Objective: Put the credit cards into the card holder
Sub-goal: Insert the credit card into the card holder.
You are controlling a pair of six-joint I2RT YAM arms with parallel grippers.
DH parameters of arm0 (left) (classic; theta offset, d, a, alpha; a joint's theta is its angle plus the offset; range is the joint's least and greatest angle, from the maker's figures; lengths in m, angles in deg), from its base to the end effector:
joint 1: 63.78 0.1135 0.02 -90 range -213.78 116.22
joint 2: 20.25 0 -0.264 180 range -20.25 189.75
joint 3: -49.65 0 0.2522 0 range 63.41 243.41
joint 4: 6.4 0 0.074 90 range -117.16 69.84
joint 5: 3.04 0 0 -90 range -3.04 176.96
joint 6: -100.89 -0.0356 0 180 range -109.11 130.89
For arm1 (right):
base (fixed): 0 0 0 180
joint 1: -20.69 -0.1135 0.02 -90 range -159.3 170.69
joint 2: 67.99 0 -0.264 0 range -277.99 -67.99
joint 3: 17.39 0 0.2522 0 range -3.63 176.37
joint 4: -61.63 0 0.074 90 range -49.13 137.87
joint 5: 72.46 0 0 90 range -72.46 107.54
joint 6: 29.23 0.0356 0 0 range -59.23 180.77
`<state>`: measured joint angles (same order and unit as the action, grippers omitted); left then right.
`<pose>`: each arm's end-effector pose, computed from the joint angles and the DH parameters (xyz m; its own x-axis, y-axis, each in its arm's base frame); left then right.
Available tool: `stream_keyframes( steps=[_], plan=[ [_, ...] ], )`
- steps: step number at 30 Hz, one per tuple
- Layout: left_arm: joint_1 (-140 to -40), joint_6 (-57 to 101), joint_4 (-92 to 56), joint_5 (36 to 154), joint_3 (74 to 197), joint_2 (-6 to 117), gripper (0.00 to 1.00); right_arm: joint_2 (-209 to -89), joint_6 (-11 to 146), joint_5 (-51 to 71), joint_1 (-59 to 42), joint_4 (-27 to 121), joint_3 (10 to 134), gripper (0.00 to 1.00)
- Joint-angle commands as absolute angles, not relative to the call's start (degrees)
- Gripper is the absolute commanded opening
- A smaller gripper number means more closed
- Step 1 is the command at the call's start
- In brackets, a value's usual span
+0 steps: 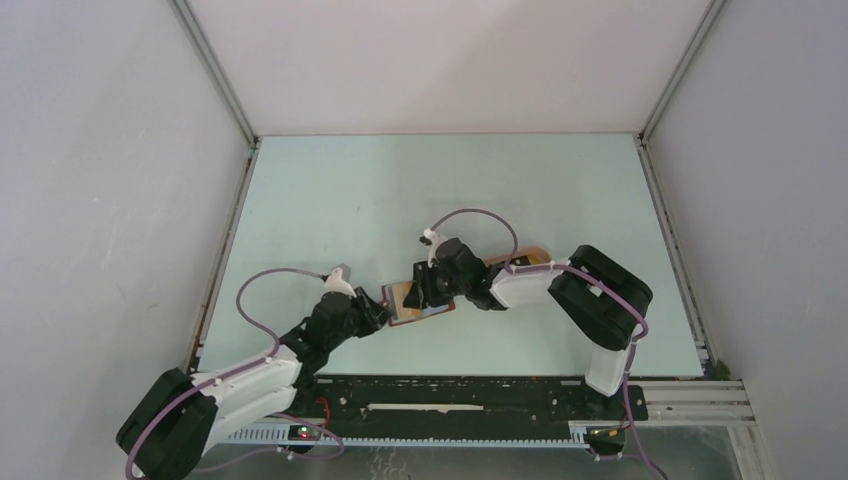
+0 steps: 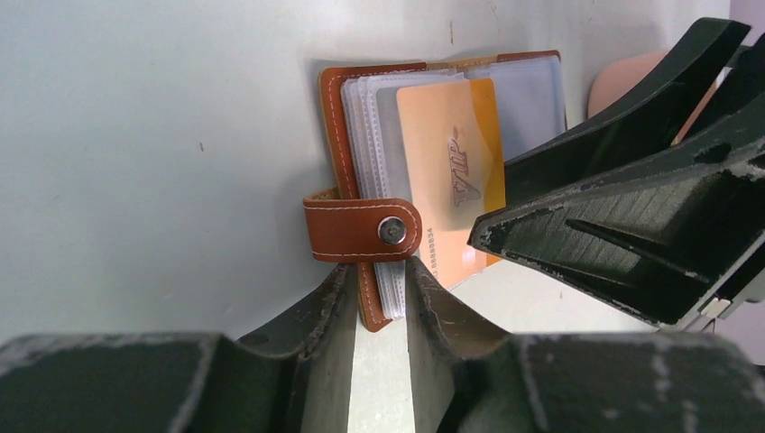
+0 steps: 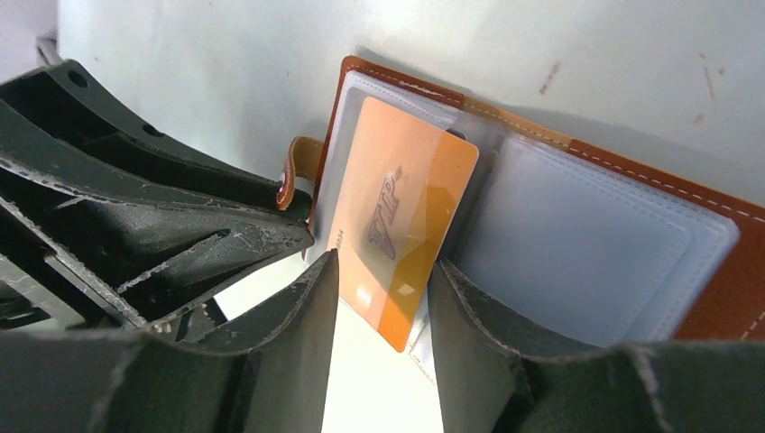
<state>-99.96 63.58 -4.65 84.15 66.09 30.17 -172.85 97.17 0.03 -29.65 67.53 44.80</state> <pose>0.1250 -0.0893 0.1176 -0.7033 -0.4699 -0.5335 -0.0053 0.7539 -0.6570 0.2213 0.2837 0.1331 -0.8345 -0.1198 -0.5379 -0.4880 0.6140 0.6203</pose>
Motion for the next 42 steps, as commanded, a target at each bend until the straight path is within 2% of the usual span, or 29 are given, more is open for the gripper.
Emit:
stream_keyframes(
  steps=[1, 7, 13, 21, 25, 32, 37, 42],
  plan=[
    [-99.95, 63.71, -7.97, 84.21, 64.36, 28.85, 0.31, -172.95, 89.42, 2.5, -33.93, 59.26, 49.79, 0.49],
    [-99.98, 63.5, -10.0, 83.82, 64.51, 26.31, 0.32, -174.52, 84.26, 4.57, -37.54, 52.88, 55.17, 0.51],
    [-99.97, 63.36, -12.36, 83.53, 64.64, 23.05, 0.4, -175.45, 80.21, 6.37, -40.51, 47.32, 59.58, 0.53],
    [-99.93, 63.27, -14.46, 82.76, 64.9, 19.98, 0.44, -176.4, 75.58, 4.8, -43.2, 40.9, 64.62, 0.62],
    [-99.99, 63.22, -14.45, 82.78, 65.25, 19.93, 0.44, -176.1, 75.83, -2.56, -42.75, 41.73, 65.25, 0.66],
    [-99.99, 62.57, -15.19, 82.76, 65.81, 19.33, 0.44, -174.55, 72.04, -10.89, -38.02, 40.09, 66.27, 0.68],
    [-99.9, 61.19, -18.04, 82.16, 67.11, 17.08, 0.46, -172.84, 56.39, -18.65, -36.29, 29.29, 69.05, 0.73],
    [-99.82, 59.76, -23.03, 81.73, 67.84, 13.04, 0.54, -172.16, 40.71, -24.63, -36.0, 15.12, 73.15, 0.74]
  ],
)
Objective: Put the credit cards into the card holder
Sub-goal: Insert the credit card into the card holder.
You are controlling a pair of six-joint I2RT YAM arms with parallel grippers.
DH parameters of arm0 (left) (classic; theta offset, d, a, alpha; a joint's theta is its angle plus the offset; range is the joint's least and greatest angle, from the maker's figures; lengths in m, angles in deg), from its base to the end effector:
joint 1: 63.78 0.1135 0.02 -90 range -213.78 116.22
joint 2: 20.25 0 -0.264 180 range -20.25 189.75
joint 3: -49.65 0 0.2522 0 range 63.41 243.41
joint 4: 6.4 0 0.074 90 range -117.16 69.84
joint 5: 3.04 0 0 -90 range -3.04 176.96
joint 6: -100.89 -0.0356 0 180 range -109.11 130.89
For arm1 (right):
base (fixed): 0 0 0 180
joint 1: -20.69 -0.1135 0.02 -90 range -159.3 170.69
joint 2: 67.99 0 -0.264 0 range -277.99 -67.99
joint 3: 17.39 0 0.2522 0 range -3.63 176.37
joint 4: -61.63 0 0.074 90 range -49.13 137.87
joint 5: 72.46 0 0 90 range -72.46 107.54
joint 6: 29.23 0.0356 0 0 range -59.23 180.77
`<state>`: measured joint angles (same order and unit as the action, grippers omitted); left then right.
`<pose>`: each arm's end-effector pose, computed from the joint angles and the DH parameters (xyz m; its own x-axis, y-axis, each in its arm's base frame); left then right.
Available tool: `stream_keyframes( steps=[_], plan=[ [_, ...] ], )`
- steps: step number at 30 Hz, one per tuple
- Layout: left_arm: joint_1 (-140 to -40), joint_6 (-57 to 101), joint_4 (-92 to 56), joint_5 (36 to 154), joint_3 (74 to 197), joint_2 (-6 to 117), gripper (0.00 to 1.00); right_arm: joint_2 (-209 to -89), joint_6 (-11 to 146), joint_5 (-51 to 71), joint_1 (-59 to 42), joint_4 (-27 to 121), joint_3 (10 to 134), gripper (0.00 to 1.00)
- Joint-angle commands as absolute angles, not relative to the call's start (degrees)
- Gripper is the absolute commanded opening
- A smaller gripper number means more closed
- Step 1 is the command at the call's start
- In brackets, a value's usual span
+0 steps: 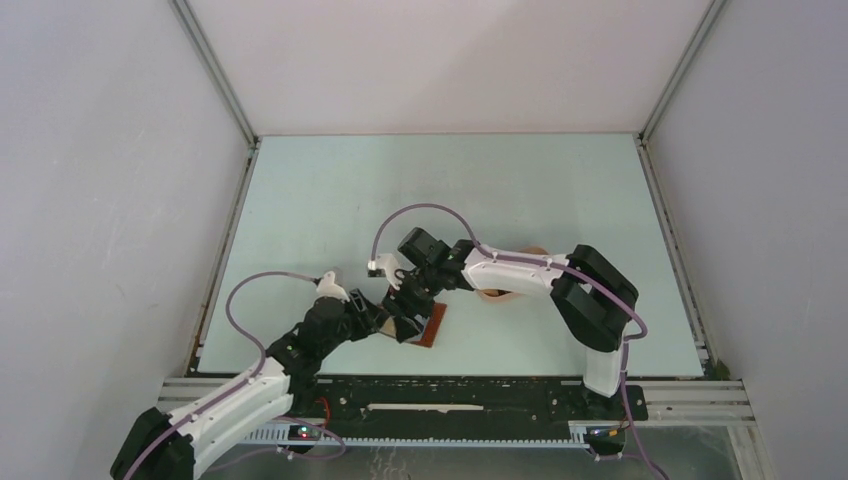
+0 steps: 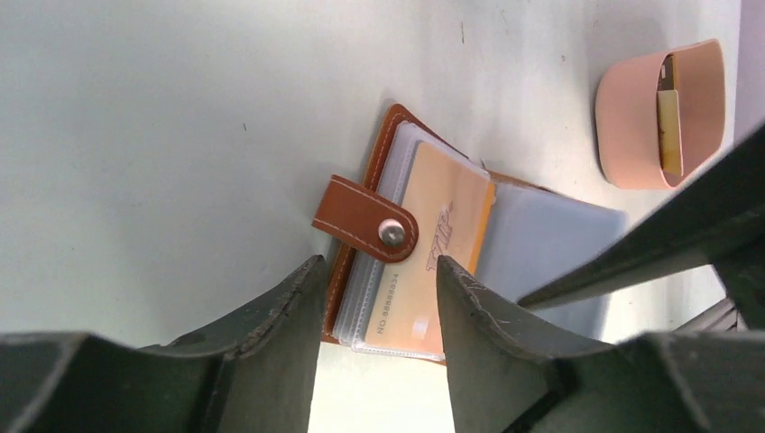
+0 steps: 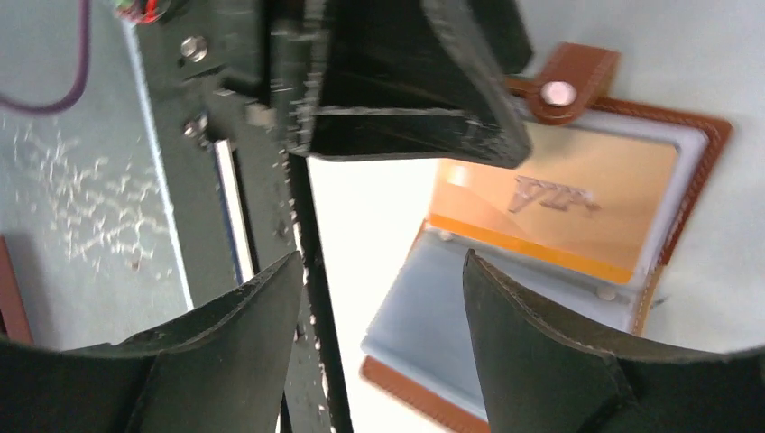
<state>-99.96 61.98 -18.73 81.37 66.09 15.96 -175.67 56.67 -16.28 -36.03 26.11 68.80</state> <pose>0.1126 -0.0781 0.1260 -0.6747 -0.4660 -0.5724 -0.0066 0.7793 -0.6267 0.1981 0.3379 0.1858 -0.3975 -0.7139 -0.5765 -0.8915 0.1519 0.4267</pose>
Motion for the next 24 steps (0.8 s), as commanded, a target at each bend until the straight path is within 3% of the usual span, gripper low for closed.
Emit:
stream_keyframes(
  steps=[1, 12, 19, 24],
  plan=[
    [-99.79, 59.56, -23.99, 81.7, 67.89, 11.91, 0.56, -171.99, 38.57, -25.03, -35.95, 13.2, 73.62, 0.74],
    [-99.72, 57.22, -35.38, 81.05, 72.48, -0.54, 0.7, -161.77, 17.83, -29.84, -33.51, -5.1, 75.65, 0.72],
    [-99.73, 53.95, -34.46, 83.94, 77.38, 1.07, 0.73, -151.75, 14.03, -33.76, -26.64, -7.9, 74.59, 0.73],
    [-99.68, 51.25, -29.56, 90.56, 81.25, 5.53, 0.73, -141.6, 17.77, -37.8, -16.11, -3.91, 72.08, 0.75]
  ],
)
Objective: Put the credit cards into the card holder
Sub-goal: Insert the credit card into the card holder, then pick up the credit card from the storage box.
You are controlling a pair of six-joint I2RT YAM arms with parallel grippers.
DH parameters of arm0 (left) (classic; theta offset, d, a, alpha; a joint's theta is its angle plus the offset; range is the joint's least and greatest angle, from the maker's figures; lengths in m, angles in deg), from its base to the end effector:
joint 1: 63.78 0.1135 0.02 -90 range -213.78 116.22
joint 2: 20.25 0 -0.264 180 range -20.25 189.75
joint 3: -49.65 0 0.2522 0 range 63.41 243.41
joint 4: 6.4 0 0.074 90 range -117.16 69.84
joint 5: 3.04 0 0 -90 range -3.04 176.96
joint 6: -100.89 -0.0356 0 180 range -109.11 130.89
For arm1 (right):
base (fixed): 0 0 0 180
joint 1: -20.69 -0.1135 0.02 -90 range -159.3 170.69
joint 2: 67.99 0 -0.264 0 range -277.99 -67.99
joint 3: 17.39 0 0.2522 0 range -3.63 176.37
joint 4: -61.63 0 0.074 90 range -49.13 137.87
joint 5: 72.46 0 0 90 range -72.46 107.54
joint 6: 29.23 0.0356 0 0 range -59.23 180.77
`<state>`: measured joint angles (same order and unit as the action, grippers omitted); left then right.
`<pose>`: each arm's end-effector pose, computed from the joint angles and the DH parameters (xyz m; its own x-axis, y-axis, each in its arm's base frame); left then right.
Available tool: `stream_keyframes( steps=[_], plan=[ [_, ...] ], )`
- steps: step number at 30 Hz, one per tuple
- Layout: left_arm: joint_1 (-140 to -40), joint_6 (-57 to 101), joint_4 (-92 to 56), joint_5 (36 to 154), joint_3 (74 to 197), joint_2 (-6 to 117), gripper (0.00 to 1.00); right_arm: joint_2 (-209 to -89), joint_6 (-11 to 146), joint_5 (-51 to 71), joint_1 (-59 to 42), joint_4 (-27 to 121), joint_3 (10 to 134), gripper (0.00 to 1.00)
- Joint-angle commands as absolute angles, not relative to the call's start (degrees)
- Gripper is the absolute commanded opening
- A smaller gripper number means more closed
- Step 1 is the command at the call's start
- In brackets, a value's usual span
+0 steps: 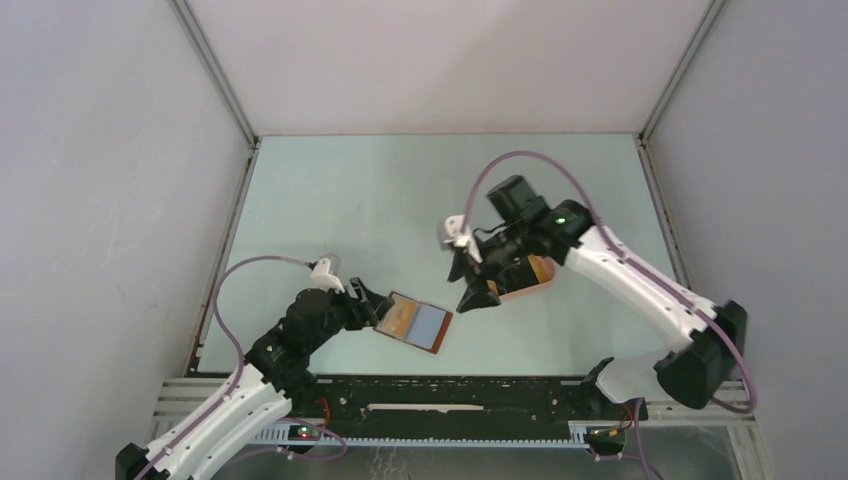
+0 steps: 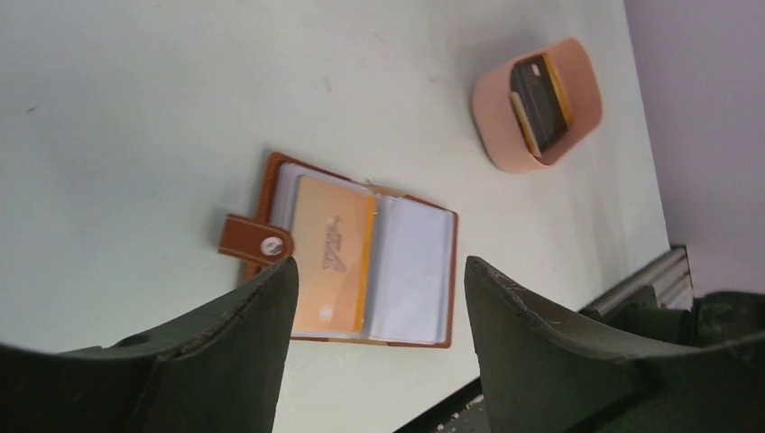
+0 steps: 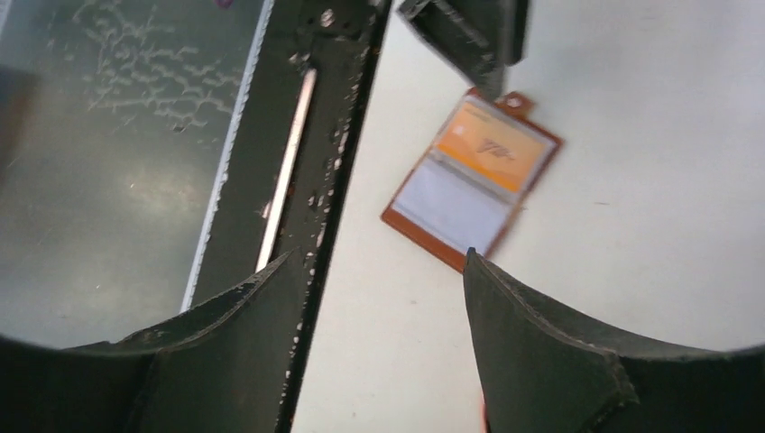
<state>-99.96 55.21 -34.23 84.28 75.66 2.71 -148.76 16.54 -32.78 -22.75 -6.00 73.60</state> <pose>0.1045 -0.0744 0.1840 -0.6301 -0.4038 -0.6633 0.1610 0.7677 -0.6203 0.1830 0.2110 0.3373 0.0778 -0.5397 -0.8383 -0.9570 -0.2761 0.0889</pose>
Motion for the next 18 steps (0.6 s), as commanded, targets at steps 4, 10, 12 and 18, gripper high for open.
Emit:
stream_keyframes(
  steps=[4, 10, 12, 18],
  plan=[
    [-99.81, 50.89, -21.41, 96.95, 83.17, 8.93, 0.73, -133.45, 32.99, -44.14, -4.13, 10.59, 61.81, 0.99],
    [-103.34, 52.57, -3.38, 101.84, 85.29, 18.61, 0.73, -133.16, 39.14, -49.35, 7.55, 18.36, 53.33, 0.99],
    [-106.17, 52.16, 0.06, 100.25, 87.42, 23.62, 0.73, -134.46, 38.83, -43.87, 8.49, 17.64, 54.0, 0.97],
    [-109.82, 56.74, -1.97, 89.6, 95.42, 39.02, 0.71, -139.21, 43.24, -34.61, 9.25, 19.85, 54.0, 0.94]
  ],
)
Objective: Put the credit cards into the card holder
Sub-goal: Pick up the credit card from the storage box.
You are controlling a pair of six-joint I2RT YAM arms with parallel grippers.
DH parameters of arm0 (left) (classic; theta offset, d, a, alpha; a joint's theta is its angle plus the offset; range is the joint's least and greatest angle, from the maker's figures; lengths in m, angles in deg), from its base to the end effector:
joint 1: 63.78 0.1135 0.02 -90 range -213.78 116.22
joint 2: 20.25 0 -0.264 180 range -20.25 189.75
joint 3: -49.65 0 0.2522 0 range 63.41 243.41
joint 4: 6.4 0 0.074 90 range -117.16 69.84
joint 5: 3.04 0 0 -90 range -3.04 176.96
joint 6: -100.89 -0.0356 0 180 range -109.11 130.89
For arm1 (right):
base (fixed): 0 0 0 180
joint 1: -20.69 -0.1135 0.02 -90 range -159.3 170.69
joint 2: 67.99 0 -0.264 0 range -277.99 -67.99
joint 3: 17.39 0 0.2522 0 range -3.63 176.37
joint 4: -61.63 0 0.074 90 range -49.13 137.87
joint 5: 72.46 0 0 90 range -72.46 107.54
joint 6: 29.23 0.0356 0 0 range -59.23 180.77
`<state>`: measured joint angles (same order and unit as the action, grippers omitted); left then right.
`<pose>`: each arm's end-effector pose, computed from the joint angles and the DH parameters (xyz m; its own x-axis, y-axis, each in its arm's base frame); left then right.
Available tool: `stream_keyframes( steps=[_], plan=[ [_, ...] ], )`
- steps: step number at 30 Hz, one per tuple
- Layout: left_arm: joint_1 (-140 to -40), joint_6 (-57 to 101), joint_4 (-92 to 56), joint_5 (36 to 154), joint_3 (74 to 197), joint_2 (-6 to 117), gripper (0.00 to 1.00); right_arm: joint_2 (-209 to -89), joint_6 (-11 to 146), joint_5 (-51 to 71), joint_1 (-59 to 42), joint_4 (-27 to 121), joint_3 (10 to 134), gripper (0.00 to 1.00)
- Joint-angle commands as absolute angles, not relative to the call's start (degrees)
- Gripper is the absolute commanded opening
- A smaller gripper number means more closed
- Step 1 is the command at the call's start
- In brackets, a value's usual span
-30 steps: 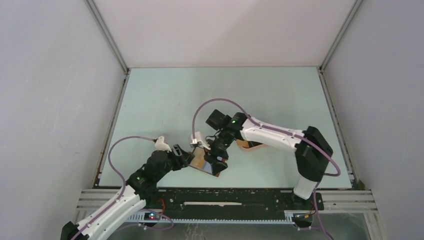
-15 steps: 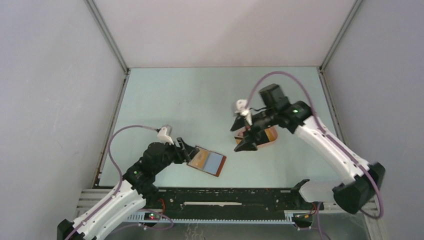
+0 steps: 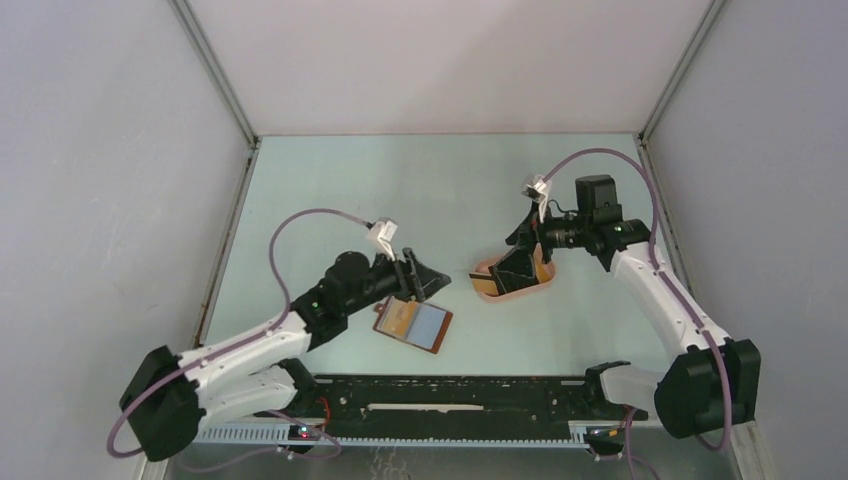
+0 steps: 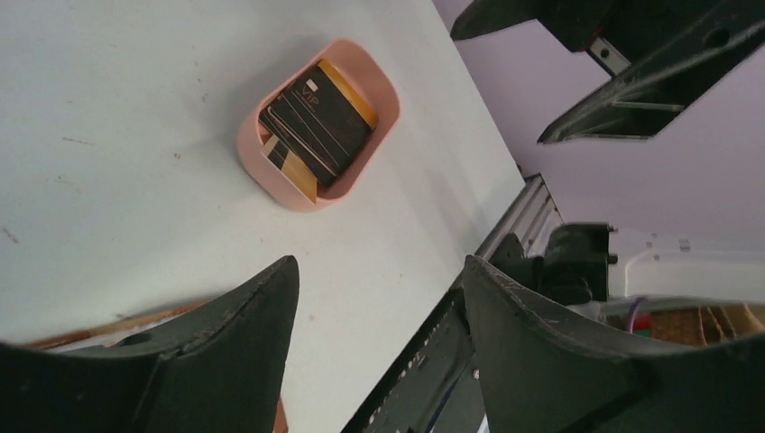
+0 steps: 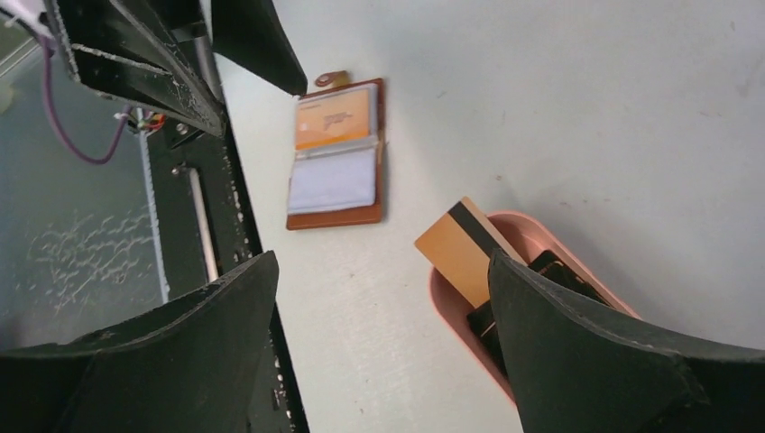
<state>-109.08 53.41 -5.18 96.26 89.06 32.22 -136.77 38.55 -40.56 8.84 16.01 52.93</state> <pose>0.1448 -0.1545 0.2435 -0.6556 -0.2857 -0.6990 0.5015 0.5273 -0.6859 0.2318 0.0795 0.3018 -0.3635 -0.2805 -0.8884 -0.9105 0.3088 0.2751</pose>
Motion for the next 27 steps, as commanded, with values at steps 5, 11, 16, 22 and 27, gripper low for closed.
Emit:
stream_keyframes(
  steps=[5, 11, 16, 22, 27],
  plan=[
    [-109.98, 61.75, -2.26, 88.0, 101.36, 50.58, 0.65, -147.2, 45.41, -30.02, 9.39, 19.05, 55.47, 0.86],
    [-110.52, 66.55, -0.47, 90.61, 107.44, 63.17, 0.62, -153.38, 45.38, -29.8, 9.27, 15.53, 58.65, 0.73],
    [-110.8, 68.4, 2.05, 92.47, 110.04, 70.21, 0.55, -154.21, 44.87, -29.97, 9.37, 14.7, 59.38, 0.71],
    [-110.99, 68.71, 1.81, 91.83, 111.0, 73.99, 0.5, -154.54, 44.72, -30.83, 9.36, 14.33, 59.56, 0.7],
    [-111.03, 68.81, 1.8, 92.12, 111.72, 76.41, 0.49, -154.59, 44.53, -31.31, 9.36, 13.92, 59.75, 0.69]
  ],
)
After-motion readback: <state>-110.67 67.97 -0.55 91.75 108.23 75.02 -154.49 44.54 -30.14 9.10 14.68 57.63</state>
